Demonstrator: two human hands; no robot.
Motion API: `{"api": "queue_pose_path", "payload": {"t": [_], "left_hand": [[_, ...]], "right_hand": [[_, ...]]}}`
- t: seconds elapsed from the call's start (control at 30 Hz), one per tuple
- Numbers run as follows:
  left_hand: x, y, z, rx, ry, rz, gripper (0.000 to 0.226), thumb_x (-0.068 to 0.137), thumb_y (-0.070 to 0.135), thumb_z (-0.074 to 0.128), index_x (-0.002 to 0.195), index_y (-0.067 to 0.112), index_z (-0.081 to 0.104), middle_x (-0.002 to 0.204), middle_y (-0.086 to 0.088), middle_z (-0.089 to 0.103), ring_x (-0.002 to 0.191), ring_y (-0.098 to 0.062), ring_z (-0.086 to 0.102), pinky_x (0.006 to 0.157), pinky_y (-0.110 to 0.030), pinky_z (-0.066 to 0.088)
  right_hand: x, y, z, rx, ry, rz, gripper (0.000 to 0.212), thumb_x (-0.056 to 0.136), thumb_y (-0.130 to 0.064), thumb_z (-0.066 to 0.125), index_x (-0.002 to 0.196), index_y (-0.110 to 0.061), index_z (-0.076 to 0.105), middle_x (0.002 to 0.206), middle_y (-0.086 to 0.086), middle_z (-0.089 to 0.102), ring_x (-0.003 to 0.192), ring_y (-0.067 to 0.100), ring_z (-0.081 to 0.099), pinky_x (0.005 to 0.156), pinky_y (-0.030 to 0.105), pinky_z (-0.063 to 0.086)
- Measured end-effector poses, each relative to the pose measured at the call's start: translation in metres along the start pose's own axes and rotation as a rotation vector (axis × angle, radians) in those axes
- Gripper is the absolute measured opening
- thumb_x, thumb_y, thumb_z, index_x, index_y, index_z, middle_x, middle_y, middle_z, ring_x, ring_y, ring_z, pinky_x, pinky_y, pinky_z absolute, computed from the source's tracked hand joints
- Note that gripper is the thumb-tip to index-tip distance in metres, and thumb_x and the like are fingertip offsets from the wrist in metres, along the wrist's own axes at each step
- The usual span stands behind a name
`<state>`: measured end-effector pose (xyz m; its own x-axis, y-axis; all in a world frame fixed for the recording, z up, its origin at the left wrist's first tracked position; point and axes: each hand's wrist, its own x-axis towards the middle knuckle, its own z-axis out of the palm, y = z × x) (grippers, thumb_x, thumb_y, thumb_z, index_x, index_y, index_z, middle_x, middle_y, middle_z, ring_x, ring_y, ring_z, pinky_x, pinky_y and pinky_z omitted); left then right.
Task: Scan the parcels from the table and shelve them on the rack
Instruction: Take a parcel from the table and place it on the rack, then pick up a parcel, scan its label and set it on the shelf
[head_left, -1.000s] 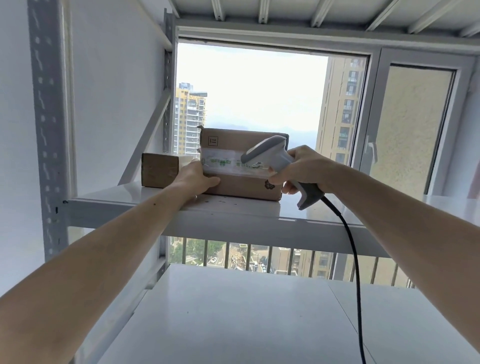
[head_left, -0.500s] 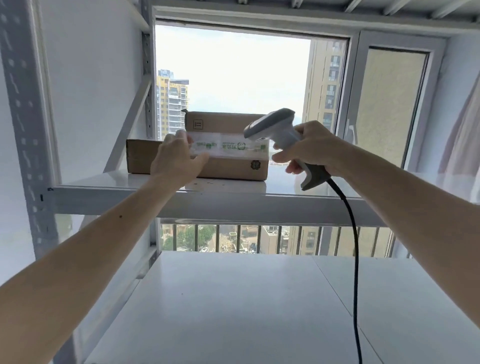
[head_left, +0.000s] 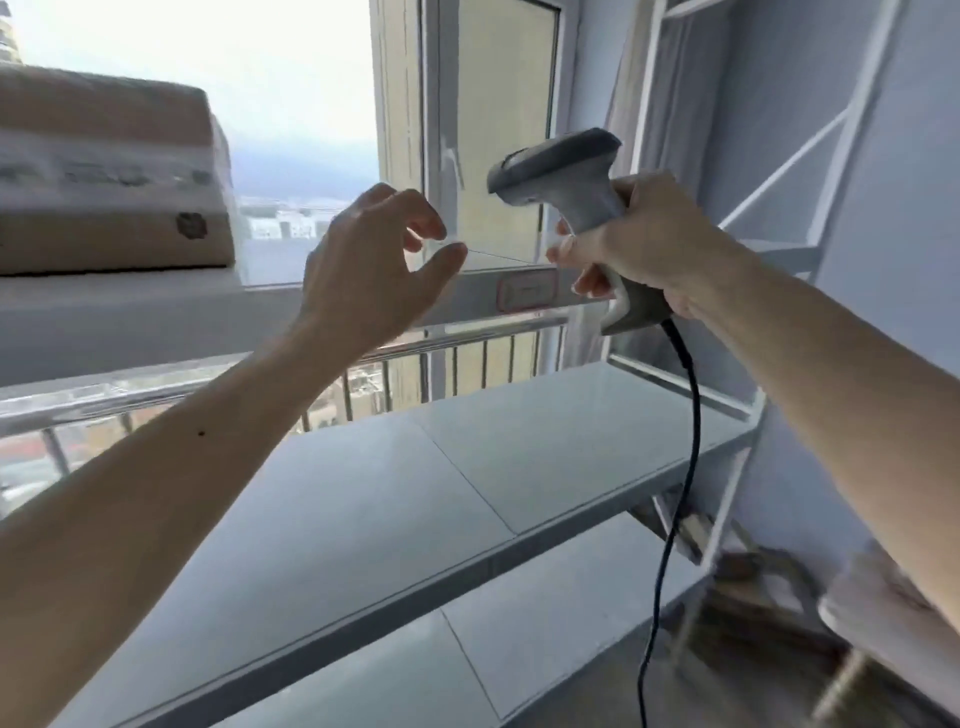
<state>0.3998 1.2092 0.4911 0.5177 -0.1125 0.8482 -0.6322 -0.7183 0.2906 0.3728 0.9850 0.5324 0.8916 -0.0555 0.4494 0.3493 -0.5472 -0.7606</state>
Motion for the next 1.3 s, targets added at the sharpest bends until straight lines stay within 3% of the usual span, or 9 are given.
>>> {"api": "queue_pose_path", "payload": {"t": [0.23, 0.3, 0.5, 0.7, 0.8, 0.9, 1.07, 1.23, 1.3], "left_hand": [[-0.016, 0.111, 0.137, -0.196, -0.256, 0.119, 0.022, 0.089, 0.036, 0.072, 0.098, 0.016, 0.072, 0.101, 0.005, 0.063, 0.089, -0.016, 0.064, 0.078, -0.031, 0.049], [-0.025, 0.148, 0.178, -0.219, -0.322, 0.172, 0.022, 0.089, 0.036, 0.072, 0.098, 0.016, 0.072, 0.103, -0.001, 0.066, 0.091, -0.021, 0.065, 0.078, -0.035, 0.051], [-0.053, 0.28, 0.296, -0.304, -0.503, 0.273, 0.025, 0.091, 0.047, 0.066, 0.1, 0.024, 0.07, 0.107, 0.005, 0.064, 0.095, -0.018, 0.064, 0.074, -0.036, 0.053], [-0.094, 0.421, 0.391, -0.409, -0.638, 0.326, 0.025, 0.093, 0.046, 0.063, 0.106, 0.025, 0.068, 0.112, 0.005, 0.062, 0.097, -0.018, 0.062, 0.068, -0.031, 0.044], [-0.117, 0.481, 0.429, -0.475, -0.746, 0.339, 0.021, 0.092, 0.042, 0.061, 0.103, 0.026, 0.068, 0.114, 0.006, 0.06, 0.1, -0.019, 0.063, 0.072, -0.034, 0.048], [-0.138, 0.534, 0.46, -0.494, -0.832, 0.362, 0.023, 0.091, 0.04, 0.06, 0.103, 0.023, 0.068, 0.116, 0.005, 0.06, 0.103, -0.02, 0.061, 0.077, -0.037, 0.052], [-0.165, 0.608, 0.514, -0.525, -0.894, 0.478, 0.013, 0.092, 0.039, 0.061, 0.091, 0.027, 0.065, 0.11, 0.009, 0.059, 0.097, -0.019, 0.062, 0.066, -0.032, 0.047], [-0.181, 0.675, 0.575, -0.545, -0.941, 0.567, 0.022, 0.094, 0.041, 0.06, 0.106, 0.025, 0.068, 0.11, 0.006, 0.061, 0.098, -0.02, 0.063, 0.061, -0.028, 0.04], [-0.183, 0.7, 0.6, -0.562, -0.964, 0.585, 0.022, 0.095, 0.042, 0.058, 0.105, 0.026, 0.068, 0.106, 0.006, 0.059, 0.093, -0.019, 0.063, 0.056, -0.026, 0.035]], "right_hand": [[-0.067, 0.101, -0.135, -0.133, 0.249, 0.176, 0.017, 0.079, -0.01, 0.083, 0.086, -0.01, 0.067, 0.068, 0.002, 0.065, 0.046, 0.015, 0.064, 0.05, 0.026, 0.052], [-0.09, 0.128, -0.176, -0.187, 0.3, 0.234, 0.019, 0.079, -0.013, 0.083, 0.089, -0.01, 0.067, 0.071, 0.002, 0.066, 0.047, 0.013, 0.065, 0.051, 0.025, 0.052], [-0.174, 0.198, -0.299, -0.302, 0.445, 0.424, 0.022, 0.08, -0.013, 0.082, 0.096, -0.009, 0.068, 0.072, 0.002, 0.067, 0.051, 0.016, 0.067, 0.057, 0.031, 0.059], [-0.265, 0.253, -0.409, -0.365, 0.585, 0.606, 0.024, 0.079, -0.013, 0.082, 0.096, -0.012, 0.065, 0.077, 0.006, 0.067, 0.048, 0.013, 0.066, 0.049, 0.026, 0.054], [-0.306, 0.277, -0.455, -0.395, 0.652, 0.697, 0.022, 0.078, -0.013, 0.082, 0.09, -0.016, 0.064, 0.078, 0.007, 0.07, 0.05, 0.013, 0.068, 0.052, 0.029, 0.056], [-0.342, 0.299, -0.493, -0.427, 0.733, 0.799, 0.021, 0.077, -0.013, 0.081, 0.089, -0.016, 0.064, 0.075, 0.005, 0.07, 0.047, 0.01, 0.067, 0.047, 0.021, 0.05], [-0.391, 0.342, -0.551, -0.459, 0.852, 0.941, 0.023, 0.076, -0.01, 0.08, 0.094, -0.009, 0.067, 0.073, 0.007, 0.071, 0.051, 0.014, 0.069, 0.062, 0.035, 0.062], [-0.424, 0.386, -0.608, -0.459, 0.929, 1.046, 0.021, 0.08, -0.005, 0.076, 0.098, -0.009, 0.067, 0.069, 0.006, 0.067, 0.037, 0.004, 0.06, 0.041, 0.017, 0.05], [-0.434, 0.406, -0.633, -0.487, 0.954, 1.092, 0.023, 0.079, -0.006, 0.077, 0.099, -0.009, 0.067, 0.071, 0.006, 0.069, 0.041, 0.007, 0.062, 0.044, 0.018, 0.051]]}}
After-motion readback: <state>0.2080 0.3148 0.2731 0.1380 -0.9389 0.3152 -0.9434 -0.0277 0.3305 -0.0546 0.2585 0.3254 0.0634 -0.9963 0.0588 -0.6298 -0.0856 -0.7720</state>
